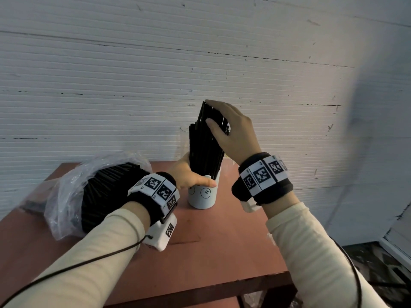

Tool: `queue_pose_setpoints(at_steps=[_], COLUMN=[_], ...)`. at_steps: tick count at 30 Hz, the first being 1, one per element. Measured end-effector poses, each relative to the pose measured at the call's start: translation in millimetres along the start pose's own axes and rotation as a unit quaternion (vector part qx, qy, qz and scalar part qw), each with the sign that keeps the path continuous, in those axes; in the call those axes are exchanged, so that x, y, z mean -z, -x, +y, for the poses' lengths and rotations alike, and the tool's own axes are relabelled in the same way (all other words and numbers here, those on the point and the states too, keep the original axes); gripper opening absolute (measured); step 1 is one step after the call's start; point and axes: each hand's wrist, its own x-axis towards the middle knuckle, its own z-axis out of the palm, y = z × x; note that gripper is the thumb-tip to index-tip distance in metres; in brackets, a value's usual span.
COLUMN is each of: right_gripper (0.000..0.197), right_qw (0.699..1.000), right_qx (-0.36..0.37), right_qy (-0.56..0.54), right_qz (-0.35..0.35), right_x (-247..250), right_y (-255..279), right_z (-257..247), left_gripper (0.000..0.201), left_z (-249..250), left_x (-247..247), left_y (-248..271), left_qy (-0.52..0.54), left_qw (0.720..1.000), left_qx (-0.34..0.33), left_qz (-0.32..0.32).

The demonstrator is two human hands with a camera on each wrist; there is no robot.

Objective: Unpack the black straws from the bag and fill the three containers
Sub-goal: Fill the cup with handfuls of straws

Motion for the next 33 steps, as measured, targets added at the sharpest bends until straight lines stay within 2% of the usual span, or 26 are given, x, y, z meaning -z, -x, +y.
queue_pose_setpoints(at_steps=[5,8,12,15,18,20,23,27,30,33], right_gripper=[0.036,0.036,0.037,0.041,0.047,0.046,0.039,0.037,0.041,0.049], right_qw=[0.999,0.998,0.998,0.997,0.998,0.997,0.993,0.992,0.992,0.995], right_qx=[0.001,0.012,-0.001,-0.011,0.0,0.01,0.051,0.062,0.039,-0.035], right_qy=[0.019,0.048,0.019,-0.021,-0.051,-0.041,0.039,0.081,0.049,-0.017], right_qz=[-0.032,-0.043,-0.053,-0.067,-0.038,-0.057,-0.103,-0.077,-0.108,-0.096], right_x=[-12,-17,-9,-1,2,-3,-18,-22,-14,-6], right_y=[18,27,27,24,20,17,23,30,25,17], right_z=[3,5,-2,-8,-13,-19,-22,-22,-21,-15], left_gripper=[0.101,0.092,0.104,0.093,0.077,0.072,0.073,0.091,0.097,0.106], left_z=[7,7,3,-1,-4,-4,-4,-2,-2,-2], left_x=[3,7,14,19,20,20,18,17,18,21], left_y=[6,9,14,20,25,27,27,28,30,31], left_qy=[0.015,0.004,0.013,0.022,0.017,0.021,0.025,0.026,0.029,0.011], left_qw=[0.999,0.998,0.999,0.999,0.999,1.0,0.999,0.999,0.999,0.998], left_qx=[-0.024,-0.015,0.0,-0.002,-0.021,-0.022,-0.019,-0.014,-0.018,-0.018], left_qz=[-0.04,-0.061,-0.053,-0.044,-0.025,-0.008,-0.004,-0.019,-0.035,-0.059])
